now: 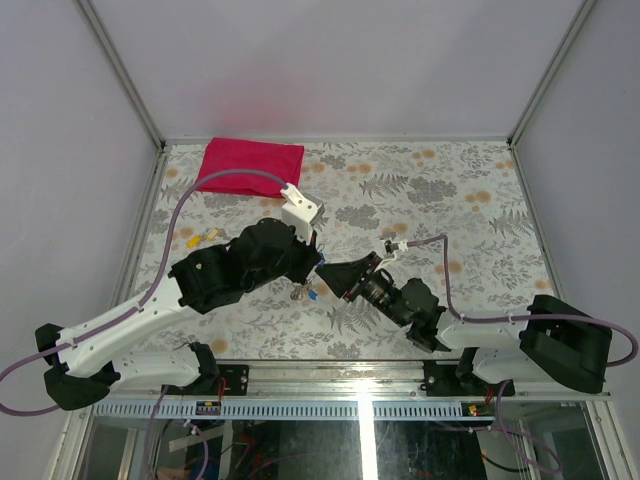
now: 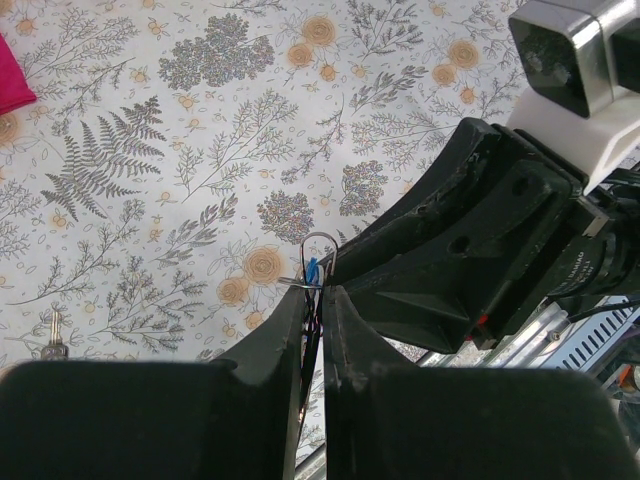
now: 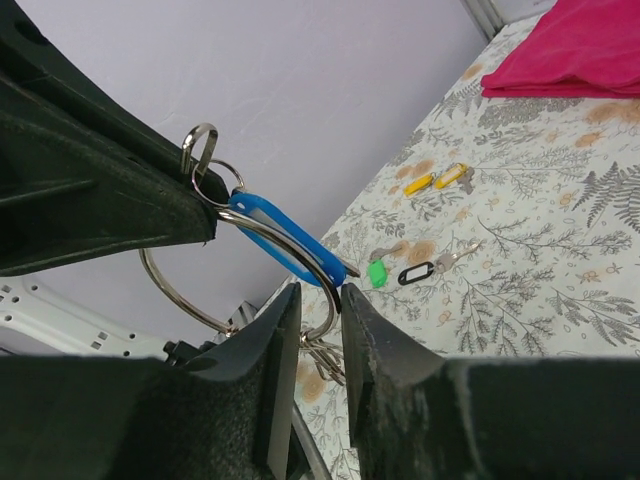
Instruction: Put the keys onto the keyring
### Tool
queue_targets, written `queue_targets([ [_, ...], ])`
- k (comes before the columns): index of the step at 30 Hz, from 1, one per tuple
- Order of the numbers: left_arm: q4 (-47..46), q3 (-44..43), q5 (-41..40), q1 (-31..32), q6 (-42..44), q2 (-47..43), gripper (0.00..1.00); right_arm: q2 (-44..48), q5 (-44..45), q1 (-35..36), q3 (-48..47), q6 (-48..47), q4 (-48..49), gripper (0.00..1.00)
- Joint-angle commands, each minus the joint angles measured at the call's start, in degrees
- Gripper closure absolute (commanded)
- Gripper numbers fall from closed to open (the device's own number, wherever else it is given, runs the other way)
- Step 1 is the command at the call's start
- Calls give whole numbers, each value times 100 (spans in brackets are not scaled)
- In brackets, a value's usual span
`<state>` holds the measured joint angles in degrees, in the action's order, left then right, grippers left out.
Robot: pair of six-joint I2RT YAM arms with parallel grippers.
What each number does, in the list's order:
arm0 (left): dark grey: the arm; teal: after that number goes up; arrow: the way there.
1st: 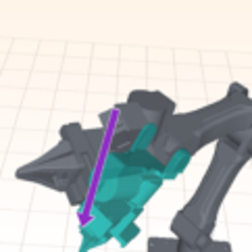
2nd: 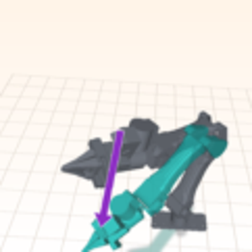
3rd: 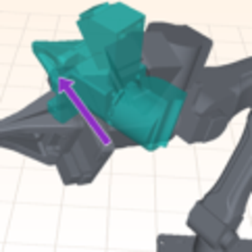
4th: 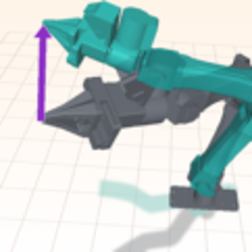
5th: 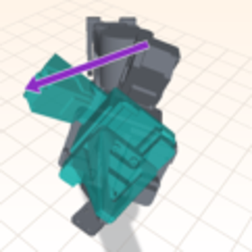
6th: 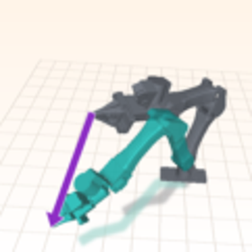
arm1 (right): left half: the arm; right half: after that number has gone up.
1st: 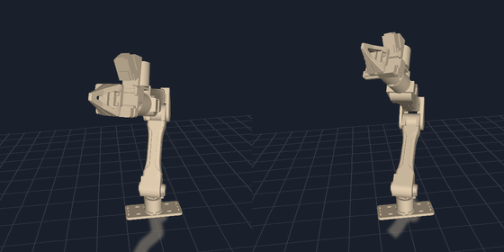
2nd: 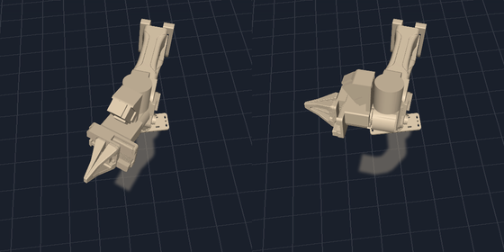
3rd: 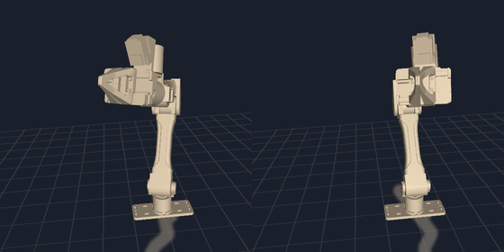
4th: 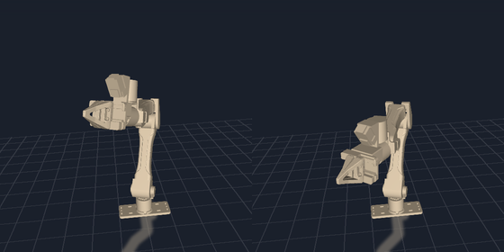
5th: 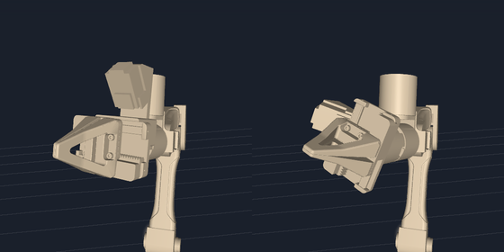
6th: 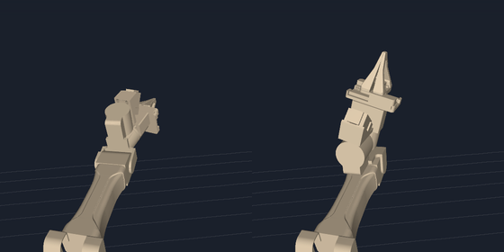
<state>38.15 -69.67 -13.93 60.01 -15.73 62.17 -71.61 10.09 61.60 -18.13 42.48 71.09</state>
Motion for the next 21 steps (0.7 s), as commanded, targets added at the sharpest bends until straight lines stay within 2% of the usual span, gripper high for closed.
queue_targets([
  [1, -350, -171, -67, 21, -36, -82, 100, -189, 116, 113, -289, 229, 669, 73],
  [12, -431, -171, 20, 27, -1, -108, 100, -344, 227, 139, -359, 316, 615, 78],
  [13, -431, -170, 12, 23, -1, -110, 100, -338, 263, 136, -348, 317, 590, 77],
  [17, -431, -154, 3, 26, -7, -141, 100, -269, 370, 138, -299, 322, 469, 58],
  [21, -431, -152, 4, 24, -9, -131, 100, -231, 404, 134, -287, 339, 382, 57],
])
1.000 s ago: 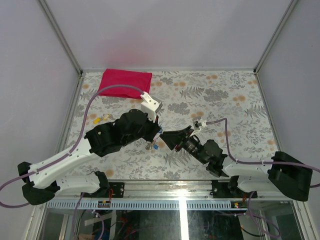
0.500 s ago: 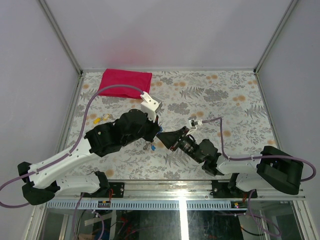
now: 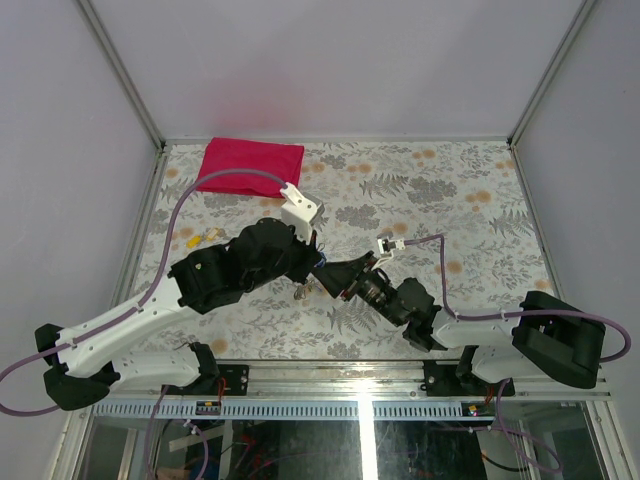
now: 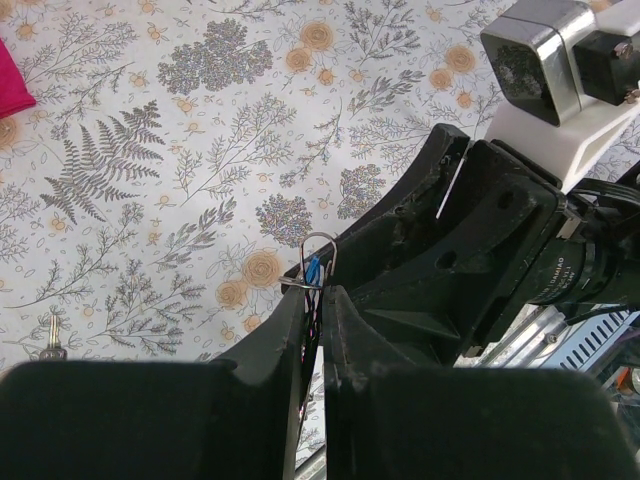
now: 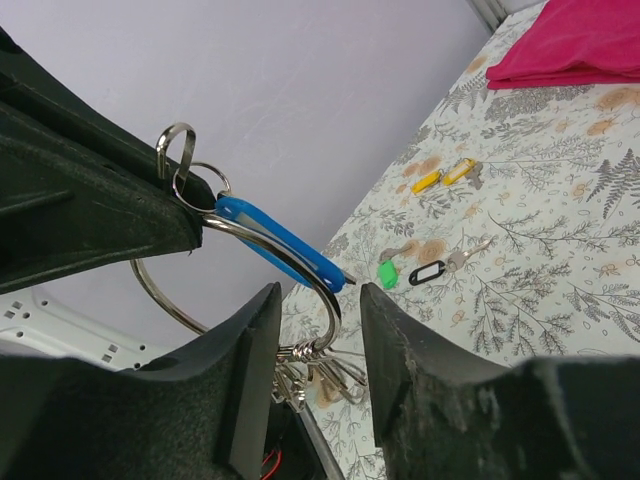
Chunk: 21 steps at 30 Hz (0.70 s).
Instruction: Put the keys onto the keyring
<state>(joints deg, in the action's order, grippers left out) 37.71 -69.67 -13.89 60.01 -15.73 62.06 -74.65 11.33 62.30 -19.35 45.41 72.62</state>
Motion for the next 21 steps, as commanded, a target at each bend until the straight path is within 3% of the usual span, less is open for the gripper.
queue_targets([
  [1, -388, -157, -4, 28, -9, -116, 100, 69, 270, 65, -155, 51, 238, 59],
  [4, -404, -170, 4, 23, -9, -108, 100, 25, 256, 65, -156, 105, 291, 68],
  [9, -414, -212, 1, 28, -1, -108, 100, -29, 289, 67, -154, 162, 236, 70],
  [15, -432, -192, -9, 27, 8, -82, 100, -33, 300, 67, -148, 191, 272, 100],
  [21, -432, -154, -70, 23, 17, -107, 100, 80, 280, 63, -100, 193, 214, 100],
])
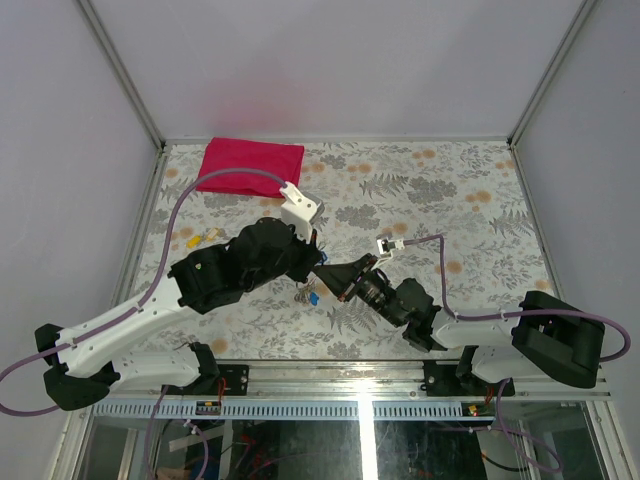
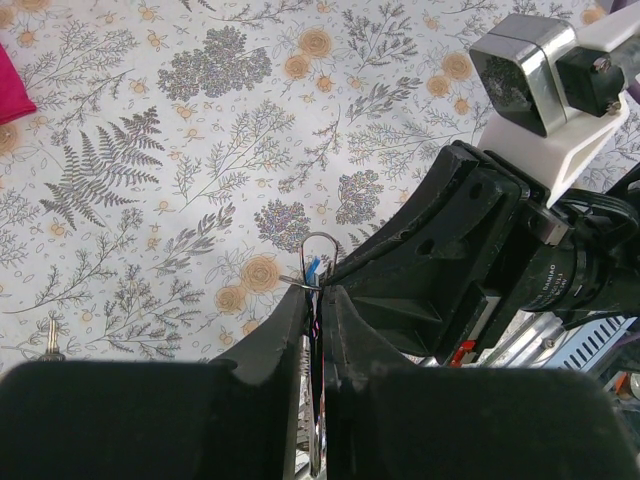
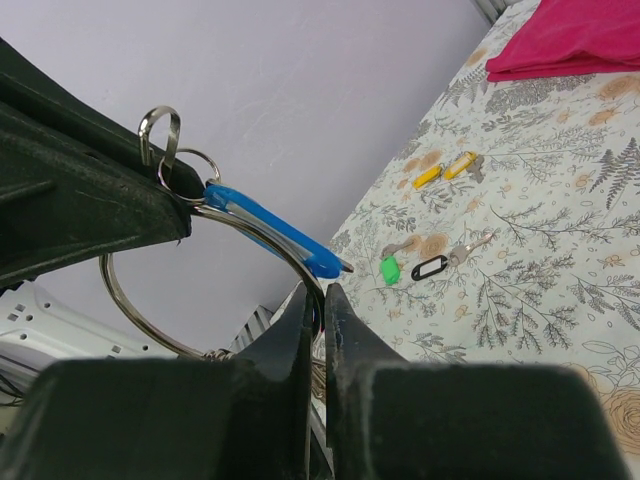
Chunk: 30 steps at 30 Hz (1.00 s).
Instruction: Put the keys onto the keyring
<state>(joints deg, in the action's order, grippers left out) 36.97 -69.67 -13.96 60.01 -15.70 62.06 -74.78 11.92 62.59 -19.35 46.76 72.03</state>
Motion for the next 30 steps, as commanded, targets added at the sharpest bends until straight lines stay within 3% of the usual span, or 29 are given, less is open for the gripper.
queue_targets([
  [1, -357, -137, -96, 25, 20, -117, 100, 133, 217, 35, -81, 50, 278, 100],
  [5, -357, -100, -160, 22, 32, -116, 98, 348, 248, 37, 20, 51, 202, 100],
  [10, -349, -95, -139, 20, 41, -45, 67, 569, 285, 42, -18, 132, -159, 100],
  [16, -296, -105, -106, 28, 18, 33, 47, 596, 355, 37, -18, 262, -171, 100],
  [30, -295, 317, 195, 20, -126, -509, 48, 914, 857, 41, 90, 453, -509, 100],
])
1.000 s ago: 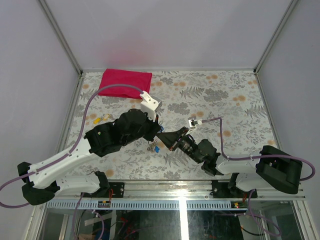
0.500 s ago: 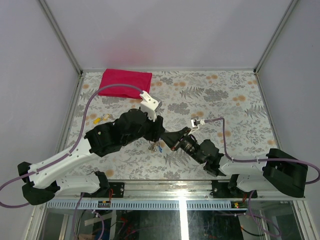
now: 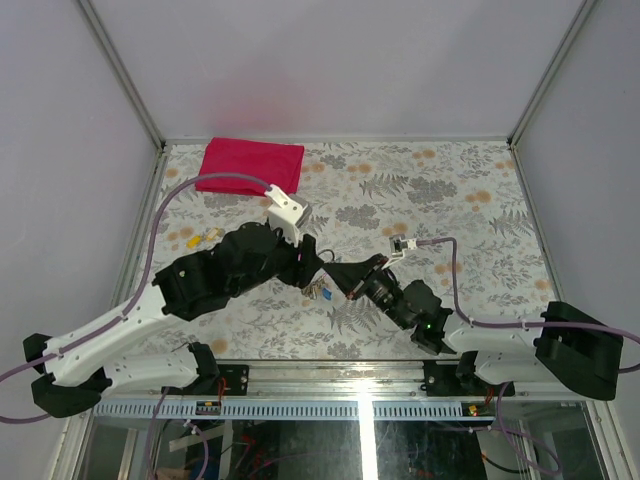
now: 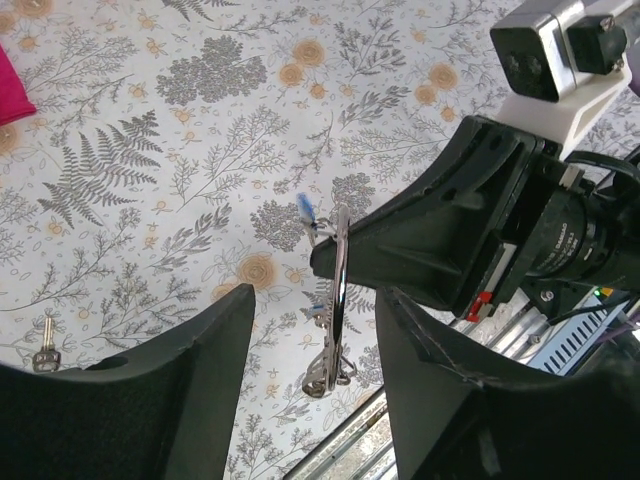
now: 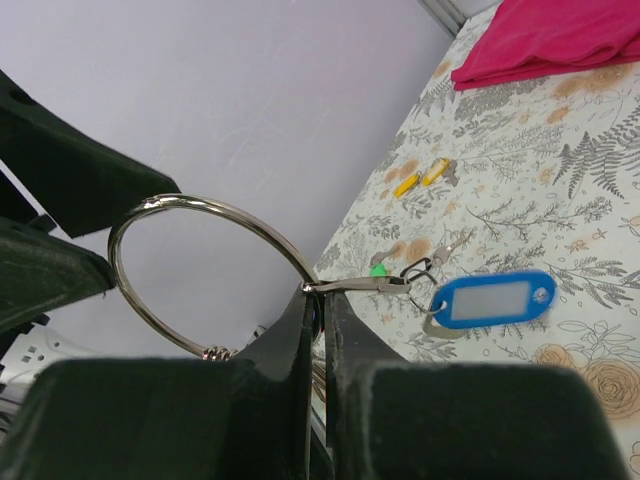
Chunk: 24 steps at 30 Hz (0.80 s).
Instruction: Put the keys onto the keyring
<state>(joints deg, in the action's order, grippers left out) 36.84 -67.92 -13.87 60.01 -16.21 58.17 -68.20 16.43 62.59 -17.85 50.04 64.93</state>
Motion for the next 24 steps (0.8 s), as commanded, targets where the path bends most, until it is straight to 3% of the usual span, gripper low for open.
queue_targets([
  [1, -282, 179, 251, 23, -71, -117, 48, 284, 418, 39, -69, 127, 170, 100],
  [7, -276, 294, 344, 22, -50, -46, 59, 363, 361, 41, -126, 90, 73, 100],
  [12, -354, 269, 288, 27, -45, -47, 86, 465, 317, 35, -140, -19, -40, 100],
  [14, -390, 246, 259, 24, -43, -67, 99, 566, 308, 41, -132, -132, -115, 94],
  [19, -488, 290, 174, 26, 22, -269, 100, 1179, 18, 38, -59, -589, -696, 65],
  [24, -517, 322, 118, 25, 161, -456, 100, 2081, -241, 35, 205, -1073, -1544, 54],
])
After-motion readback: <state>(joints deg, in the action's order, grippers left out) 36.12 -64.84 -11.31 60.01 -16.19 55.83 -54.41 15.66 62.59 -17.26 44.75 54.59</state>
